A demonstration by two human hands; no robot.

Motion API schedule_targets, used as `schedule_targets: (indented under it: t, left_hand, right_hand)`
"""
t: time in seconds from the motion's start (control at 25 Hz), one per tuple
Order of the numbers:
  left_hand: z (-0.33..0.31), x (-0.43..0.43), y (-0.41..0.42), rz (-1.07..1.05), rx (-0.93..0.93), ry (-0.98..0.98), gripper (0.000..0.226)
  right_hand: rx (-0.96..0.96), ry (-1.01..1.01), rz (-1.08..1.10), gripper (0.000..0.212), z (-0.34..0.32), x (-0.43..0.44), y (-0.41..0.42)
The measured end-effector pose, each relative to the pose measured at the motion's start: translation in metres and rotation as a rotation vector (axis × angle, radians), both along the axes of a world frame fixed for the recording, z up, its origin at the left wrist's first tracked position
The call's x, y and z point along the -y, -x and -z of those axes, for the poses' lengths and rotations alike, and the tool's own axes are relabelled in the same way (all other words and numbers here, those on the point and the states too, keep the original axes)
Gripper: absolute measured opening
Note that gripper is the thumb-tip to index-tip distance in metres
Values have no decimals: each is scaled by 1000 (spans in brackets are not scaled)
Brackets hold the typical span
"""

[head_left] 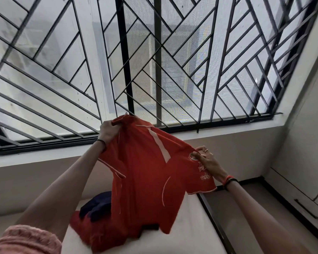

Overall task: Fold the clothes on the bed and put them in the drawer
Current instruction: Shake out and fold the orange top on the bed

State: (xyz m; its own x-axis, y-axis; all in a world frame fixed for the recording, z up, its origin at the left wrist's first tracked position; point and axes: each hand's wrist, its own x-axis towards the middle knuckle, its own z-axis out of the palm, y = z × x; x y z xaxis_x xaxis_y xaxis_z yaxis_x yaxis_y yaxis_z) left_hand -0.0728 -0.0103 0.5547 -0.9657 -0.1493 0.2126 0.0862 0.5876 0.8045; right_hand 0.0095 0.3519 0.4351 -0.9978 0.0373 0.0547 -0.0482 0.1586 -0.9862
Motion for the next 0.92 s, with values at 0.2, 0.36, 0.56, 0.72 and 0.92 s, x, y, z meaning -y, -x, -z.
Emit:
schedule_targets:
  t: [0.2,0.36,0.56,0.72,0.92]
  left_hand:
    - [1,12,6,-33,-12,-1,59]
    - [0,13,9,-50,1,-23,62]
    - [5,14,17,-52,6,-33,47]
    - [8,12,15,7,10,-27,41]
    - [18,7,13,86,37,24,44]
  right_hand:
    - [-27,-103,-116,66,-13,-4,-2]
    - [-180,-314,-88,42,-19,0,3]
    - [-206,-337,3,21,-20,3,11]
    - [-252,-253,202,11,-29,3,14]
    - [-268,-429,332,15,-40,14,28]
